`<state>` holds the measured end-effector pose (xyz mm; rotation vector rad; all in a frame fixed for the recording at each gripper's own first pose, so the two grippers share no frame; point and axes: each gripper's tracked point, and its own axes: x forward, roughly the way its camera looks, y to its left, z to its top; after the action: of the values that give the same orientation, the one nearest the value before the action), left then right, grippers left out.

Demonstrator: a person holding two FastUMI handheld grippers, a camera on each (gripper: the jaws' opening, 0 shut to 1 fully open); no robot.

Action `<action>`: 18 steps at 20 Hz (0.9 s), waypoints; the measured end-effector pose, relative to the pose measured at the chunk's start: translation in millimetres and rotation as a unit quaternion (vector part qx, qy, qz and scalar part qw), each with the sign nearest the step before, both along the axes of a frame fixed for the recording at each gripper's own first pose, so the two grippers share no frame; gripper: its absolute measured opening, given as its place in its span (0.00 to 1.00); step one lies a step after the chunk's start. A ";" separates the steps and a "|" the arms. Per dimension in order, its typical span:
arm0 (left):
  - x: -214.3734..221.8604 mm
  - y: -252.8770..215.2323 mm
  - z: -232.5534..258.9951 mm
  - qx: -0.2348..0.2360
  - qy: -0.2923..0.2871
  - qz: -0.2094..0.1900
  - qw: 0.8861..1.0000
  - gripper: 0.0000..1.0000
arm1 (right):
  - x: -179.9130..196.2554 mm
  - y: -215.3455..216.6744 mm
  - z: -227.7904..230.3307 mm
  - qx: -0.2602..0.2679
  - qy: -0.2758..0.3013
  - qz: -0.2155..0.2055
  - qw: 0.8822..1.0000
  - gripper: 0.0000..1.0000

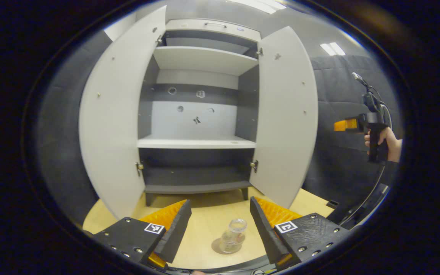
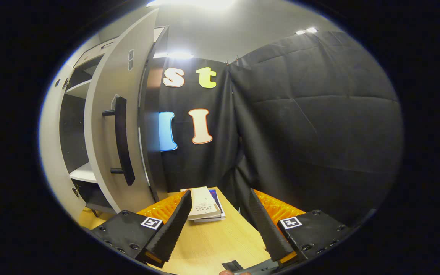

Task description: Grasp the bottle in the cabinet with the left hand and place it on the coaster, then close the right door with the right hand and the left door with the left hand.

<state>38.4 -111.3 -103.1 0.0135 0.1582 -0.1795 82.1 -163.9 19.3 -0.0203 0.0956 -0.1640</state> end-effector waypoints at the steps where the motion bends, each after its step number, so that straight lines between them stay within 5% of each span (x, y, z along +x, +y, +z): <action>1: -1.3 8.7 16.2 0.000 -0.007 0.022 1.000 0.89 | 6.1 2.2 6.1 0.002 -0.001 0.012 1.000 0.94; 8: -22.5 82.4 101.8 0.020 -0.017 0.217 0.976 0.89 | 49.2 15.4 48.3 0.019 -0.025 0.102 0.994 0.96; 12: -21.4 98.3 136.1 -0.008 -0.031 0.254 0.967 0.90 | 66.9 38.0 58.7 0.013 -0.027 0.174 0.984 0.97; 15: -12.7 108.1 158.6 0.016 -0.066 0.267 0.961 0.89 | 71.1 53.4 70.0 0.000 -0.033 0.200 0.979 0.97; 18: -2.3 100.6 162.9 0.004 -0.076 0.253 0.964 0.90 | 73.6 70.7 81.5 -0.002 -0.027 0.218 0.976 0.92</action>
<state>36.1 -10.6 59.8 -0.0054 0.0051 0.3326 155.7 -93.3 100.9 -0.0399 0.0344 0.2736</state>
